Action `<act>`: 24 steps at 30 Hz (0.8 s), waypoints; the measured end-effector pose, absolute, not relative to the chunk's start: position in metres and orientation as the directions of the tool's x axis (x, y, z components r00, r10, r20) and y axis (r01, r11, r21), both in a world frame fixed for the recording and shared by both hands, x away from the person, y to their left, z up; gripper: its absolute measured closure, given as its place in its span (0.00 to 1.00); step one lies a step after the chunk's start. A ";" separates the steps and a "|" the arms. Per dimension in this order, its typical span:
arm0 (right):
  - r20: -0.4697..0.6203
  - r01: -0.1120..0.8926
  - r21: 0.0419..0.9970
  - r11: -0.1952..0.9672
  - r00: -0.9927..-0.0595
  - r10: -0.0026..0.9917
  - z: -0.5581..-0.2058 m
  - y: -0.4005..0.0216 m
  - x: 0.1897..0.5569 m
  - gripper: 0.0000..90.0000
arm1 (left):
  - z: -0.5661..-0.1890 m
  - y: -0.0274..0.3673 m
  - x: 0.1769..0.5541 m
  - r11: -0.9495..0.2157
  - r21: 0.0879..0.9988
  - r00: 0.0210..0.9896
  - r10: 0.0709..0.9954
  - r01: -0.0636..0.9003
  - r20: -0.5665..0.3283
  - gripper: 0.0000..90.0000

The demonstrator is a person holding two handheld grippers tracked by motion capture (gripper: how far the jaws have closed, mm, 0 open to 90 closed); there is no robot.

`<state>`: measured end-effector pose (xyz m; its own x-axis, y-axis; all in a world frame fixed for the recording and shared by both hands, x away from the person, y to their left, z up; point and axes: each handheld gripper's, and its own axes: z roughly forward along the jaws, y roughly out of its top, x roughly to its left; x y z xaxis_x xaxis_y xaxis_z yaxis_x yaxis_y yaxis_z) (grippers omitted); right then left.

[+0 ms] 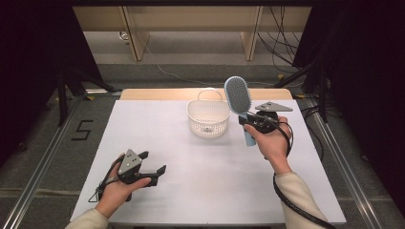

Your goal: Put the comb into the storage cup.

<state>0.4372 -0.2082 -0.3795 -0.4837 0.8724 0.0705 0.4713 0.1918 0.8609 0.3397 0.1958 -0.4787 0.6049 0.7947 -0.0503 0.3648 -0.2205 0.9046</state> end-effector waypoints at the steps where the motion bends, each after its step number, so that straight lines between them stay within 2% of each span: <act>1: 0.070 0.472 0.860 0.192 -0.482 0.873 -0.379 -0.208 0.437 0.79 | -0.479 0.196 0.340 -0.224 0.904 0.606 0.794 0.365 -0.048 0.16; 24: 0.060 0.460 0.867 0.193 -0.481 0.874 -0.379 -0.201 0.447 0.79 | -0.479 0.196 0.340 -0.216 0.904 0.602 0.797 0.368 -0.055 0.16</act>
<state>0.4466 -0.2008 -0.3791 -0.4814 0.8744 0.0604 0.4598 0.1933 0.8667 0.3398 0.1957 -0.4793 0.6020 0.7966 -0.0551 0.3681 -0.2157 0.9044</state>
